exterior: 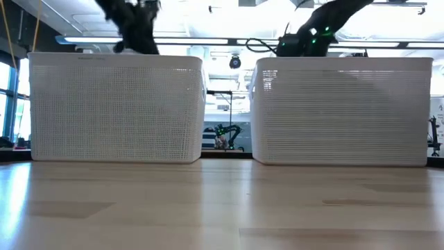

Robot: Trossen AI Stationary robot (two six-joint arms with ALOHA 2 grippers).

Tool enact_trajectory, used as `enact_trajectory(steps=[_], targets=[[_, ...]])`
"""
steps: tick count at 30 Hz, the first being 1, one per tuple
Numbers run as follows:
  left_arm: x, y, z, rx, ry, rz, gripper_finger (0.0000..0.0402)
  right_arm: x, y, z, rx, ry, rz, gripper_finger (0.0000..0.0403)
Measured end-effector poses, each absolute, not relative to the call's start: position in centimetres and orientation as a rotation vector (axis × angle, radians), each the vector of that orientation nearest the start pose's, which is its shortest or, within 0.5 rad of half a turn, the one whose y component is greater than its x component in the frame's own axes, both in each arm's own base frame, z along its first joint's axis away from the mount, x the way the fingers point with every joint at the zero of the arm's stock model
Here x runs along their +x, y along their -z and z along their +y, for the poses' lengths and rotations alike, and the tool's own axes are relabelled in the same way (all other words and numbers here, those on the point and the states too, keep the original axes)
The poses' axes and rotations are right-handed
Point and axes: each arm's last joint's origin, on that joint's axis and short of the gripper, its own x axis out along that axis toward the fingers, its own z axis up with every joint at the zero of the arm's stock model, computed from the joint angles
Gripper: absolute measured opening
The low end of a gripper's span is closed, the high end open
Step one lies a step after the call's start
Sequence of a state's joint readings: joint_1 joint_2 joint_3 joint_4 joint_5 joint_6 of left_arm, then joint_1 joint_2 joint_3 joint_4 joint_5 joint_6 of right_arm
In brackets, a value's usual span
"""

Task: Sort clothes
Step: Put the light blue denim pants into the left white bin, then return to Home Position

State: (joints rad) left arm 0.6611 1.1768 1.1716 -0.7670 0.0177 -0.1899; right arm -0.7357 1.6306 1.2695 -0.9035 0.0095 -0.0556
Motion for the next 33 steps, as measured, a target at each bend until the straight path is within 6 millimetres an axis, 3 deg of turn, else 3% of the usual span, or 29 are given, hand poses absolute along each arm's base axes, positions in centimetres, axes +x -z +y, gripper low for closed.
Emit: enact_trajectory(steps=[3,8,12,17,21,25,30,33], targets=[[18.0,-36.4,12.7,-0.402,-0.642,0.590,0.0074,22.6,-26.4,-19.7,0.329,0.642,1.220,0.0000],[16.9,-38.4,10.5,-0.364,-0.587,0.498,0.0074,19.8,-33.6,-16.6,0.215,0.773,1.027,0.0000],[16.1,-39.2,9.2,-0.344,-0.554,0.455,0.0074,16.4,-38.0,-14.1,0.169,0.929,0.848,0.0000],[15.5,-39.8,8.0,-0.313,-0.522,0.426,0.0074,12.2,-41.3,-9.7,0.175,0.822,0.628,0.0004],[15.4,-40.5,6.8,-0.206,-0.466,0.390,0.0074,9.9,-41.4,-5.7,0.269,0.518,0.456,0.0002],[15.7,-41.2,5.6,-0.146,-0.413,0.308,0.0074,7.9,-39.4,-2.6,0.340,0.269,0.340,0.0000],[16.0,-41.2,4.6,-0.097,-0.398,0.295,0.0074,5.9,-35.5,-0.6,0.411,0.083,0.176,0.0000],[16.0,-41.1,4.4,-0.084,-0.415,0.299,0.0074,5.9,-33.3,-0.2,0.425,-0.010,0.081,0.0000]])
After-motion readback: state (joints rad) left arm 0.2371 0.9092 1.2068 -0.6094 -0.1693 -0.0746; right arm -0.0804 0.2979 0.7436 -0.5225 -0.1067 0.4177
